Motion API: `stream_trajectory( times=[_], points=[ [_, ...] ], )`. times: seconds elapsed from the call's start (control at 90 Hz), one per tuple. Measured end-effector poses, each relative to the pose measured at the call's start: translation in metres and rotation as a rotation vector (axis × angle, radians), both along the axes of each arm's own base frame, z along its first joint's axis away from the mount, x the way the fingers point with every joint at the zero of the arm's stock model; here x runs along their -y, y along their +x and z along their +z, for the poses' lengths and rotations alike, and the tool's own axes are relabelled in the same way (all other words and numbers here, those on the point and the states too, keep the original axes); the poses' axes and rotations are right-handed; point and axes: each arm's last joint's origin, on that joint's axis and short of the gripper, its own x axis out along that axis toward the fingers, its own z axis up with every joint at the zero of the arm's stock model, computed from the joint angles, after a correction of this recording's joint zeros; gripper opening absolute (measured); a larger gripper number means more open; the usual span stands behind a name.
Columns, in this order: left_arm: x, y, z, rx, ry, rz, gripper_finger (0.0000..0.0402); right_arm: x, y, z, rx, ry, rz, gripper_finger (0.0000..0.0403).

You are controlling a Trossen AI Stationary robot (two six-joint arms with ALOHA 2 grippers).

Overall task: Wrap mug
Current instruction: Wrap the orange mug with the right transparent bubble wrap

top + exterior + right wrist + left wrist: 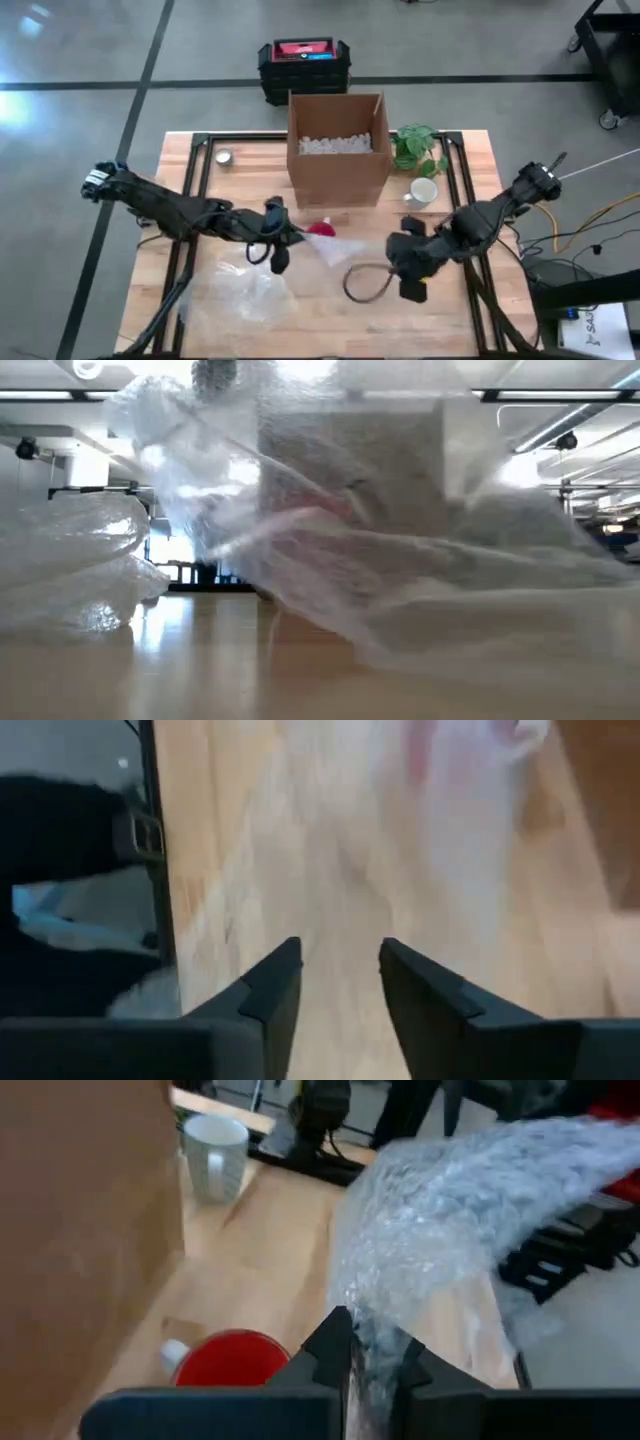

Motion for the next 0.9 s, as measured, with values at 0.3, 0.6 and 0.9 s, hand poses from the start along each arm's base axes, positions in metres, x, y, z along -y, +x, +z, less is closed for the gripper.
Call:
stream_trajectory(
  times=[0.3,0.6,0.9],
  points=[
    [0.004,0.012,-0.016,-0.061,0.014,-0.005,0.0002,-0.04,0.011,-0.123,0.035,-0.088,-0.01,0.0159],
    [0.004,0.014,-0.016,-0.046,0.009,-0.005,0.0001,-0.073,-0.017,-0.199,-0.343,0.035,0.02,0.0114],
    [0.004,0.027,-0.018,0.021,0.051,-0.007,0.0002,-0.094,-0.04,-0.18,-0.34,0.095,-0.092,0.0069]
  ],
)
